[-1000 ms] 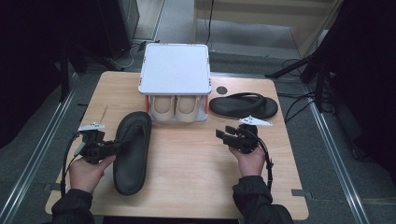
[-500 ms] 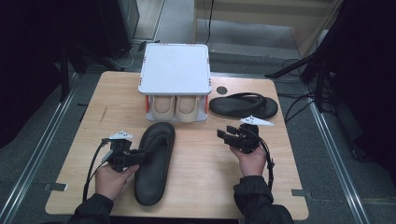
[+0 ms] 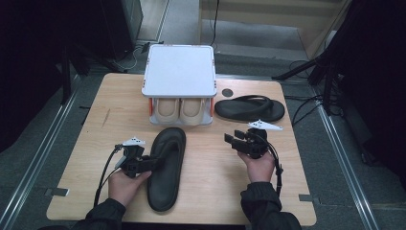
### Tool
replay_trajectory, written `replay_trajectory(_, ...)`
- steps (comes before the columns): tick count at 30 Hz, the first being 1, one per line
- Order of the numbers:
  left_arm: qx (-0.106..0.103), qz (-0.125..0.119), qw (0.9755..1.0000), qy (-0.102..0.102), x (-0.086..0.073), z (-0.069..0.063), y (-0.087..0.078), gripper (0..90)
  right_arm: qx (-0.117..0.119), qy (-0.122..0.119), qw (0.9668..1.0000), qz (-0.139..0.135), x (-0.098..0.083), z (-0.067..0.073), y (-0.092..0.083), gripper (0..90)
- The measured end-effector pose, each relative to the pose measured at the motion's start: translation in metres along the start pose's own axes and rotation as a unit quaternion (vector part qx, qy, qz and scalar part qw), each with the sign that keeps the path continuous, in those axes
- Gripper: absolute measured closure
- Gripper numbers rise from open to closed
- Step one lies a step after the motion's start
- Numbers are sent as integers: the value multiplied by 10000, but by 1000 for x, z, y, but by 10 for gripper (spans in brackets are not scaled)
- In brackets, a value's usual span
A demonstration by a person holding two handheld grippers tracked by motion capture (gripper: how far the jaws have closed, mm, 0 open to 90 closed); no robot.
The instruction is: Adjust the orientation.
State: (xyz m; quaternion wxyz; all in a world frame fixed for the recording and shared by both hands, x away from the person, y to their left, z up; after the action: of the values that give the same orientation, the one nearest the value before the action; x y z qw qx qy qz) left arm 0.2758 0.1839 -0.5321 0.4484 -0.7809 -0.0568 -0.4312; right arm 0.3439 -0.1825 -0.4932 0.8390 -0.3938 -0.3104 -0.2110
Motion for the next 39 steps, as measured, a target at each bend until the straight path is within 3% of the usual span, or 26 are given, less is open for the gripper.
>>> replay_trajectory(5, 2, 20, 10000, 33, 1, 1, -2, 647, 8, -1, 10000, 5, 0, 0, 0, 484)
replay_trajectory(6, 47, 30, 10000, 35, 2, 1, -3, 579, 18, 1, 10000, 3, 0, -1, 0, 484)
replay_trajectory(15, 51, -28, 9999, 102, 9, 7, -20, 461, 4, 6, 10000, -28, 1, -3, -2, 484)
replay_trajectory(18, 4, -81, 9998, 195, 8, 16, -30, 425, 4, 67, 10000, 21, 1, -4, -2, 475)
replay_trajectory(22, 30, 87, 9998, 169, 6, 31, -37, 399, -35, 85, 9999, 123, 0, -6, -2, 476)
replay_trajectory(25, 118, 65, 9998, 171, 6, 37, -40, 390, -62, 67, 9999, 117, 1, -7, -3, 478)
replay_trajectory(28, 333, 62, 9988, 353, 5, 46, -45, 385, -129, 73, 9998, 149, 1, -9, -5, 480)
replay_trajectory(33, 406, 189, 9983, 366, 4, 53, -46, 368, -192, 55, 9997, 143, 1, -12, -6, 490)
replay_trajectory(36, 438, 125, 9984, 326, 4, 56, -47, 368, -279, 61, 9995, 150, 2, -16, -8, 565)
replay_trajectory(39, 416, 148, 9986, 299, 4, 57, -47, 368, -276, 272, 9990, 236, 5, -22, -8, 710)
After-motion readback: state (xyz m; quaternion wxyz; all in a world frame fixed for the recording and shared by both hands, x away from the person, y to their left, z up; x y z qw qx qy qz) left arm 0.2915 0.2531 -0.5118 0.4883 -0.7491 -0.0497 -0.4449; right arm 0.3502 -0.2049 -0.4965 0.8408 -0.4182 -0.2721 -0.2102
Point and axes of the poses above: each handheld gripper's, and its own axes: y roughly forward along the jaws, x roughly out of its top, z roughly to its left, the point moved 1 cm from there along y, roughly forward along the jaws, and after that the axes turned 15 degrees about y, right-handed, at the moved point
